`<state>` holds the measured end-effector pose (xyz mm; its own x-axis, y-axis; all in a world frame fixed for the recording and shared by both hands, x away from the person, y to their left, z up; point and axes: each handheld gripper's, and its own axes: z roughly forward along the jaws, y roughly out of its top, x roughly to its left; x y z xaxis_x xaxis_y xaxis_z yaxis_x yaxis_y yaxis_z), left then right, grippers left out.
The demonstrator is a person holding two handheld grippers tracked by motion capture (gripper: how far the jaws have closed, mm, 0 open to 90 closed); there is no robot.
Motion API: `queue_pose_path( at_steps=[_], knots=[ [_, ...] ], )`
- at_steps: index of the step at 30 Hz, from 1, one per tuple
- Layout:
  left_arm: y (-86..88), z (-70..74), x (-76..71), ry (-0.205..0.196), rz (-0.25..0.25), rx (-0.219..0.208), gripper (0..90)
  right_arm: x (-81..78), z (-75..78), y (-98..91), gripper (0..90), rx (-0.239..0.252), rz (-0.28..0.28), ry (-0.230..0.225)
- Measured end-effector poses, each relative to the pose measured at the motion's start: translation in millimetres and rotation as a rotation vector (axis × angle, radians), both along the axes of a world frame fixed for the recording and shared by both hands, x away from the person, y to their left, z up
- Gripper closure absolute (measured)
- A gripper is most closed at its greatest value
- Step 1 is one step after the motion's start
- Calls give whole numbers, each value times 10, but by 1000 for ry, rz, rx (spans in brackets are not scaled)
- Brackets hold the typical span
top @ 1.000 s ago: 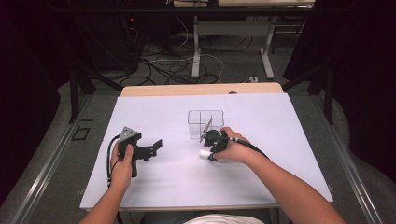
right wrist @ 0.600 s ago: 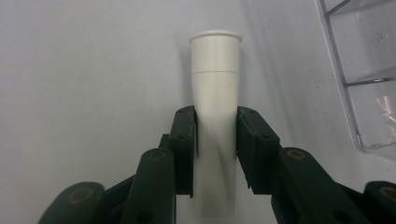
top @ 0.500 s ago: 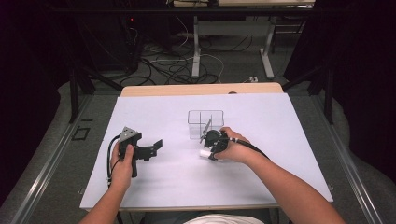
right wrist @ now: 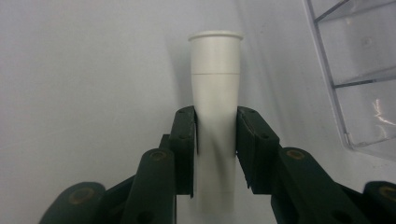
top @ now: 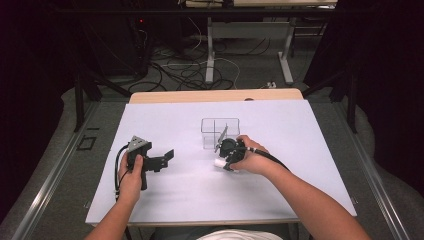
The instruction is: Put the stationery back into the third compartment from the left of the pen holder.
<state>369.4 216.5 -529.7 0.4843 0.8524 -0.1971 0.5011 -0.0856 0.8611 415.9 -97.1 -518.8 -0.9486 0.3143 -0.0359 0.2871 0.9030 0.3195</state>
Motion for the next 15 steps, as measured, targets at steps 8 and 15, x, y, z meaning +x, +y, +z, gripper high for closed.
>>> queue_pose_path(
  at_steps=[8,15],
  knots=[
    [-3,-5,1,1,-1,0,5,0,21,-57,694,72,-57,-10],
    [-7,-10,3,1,-1,-1,6,-6,109,-91,695,121,-114,-11]
  ],
)
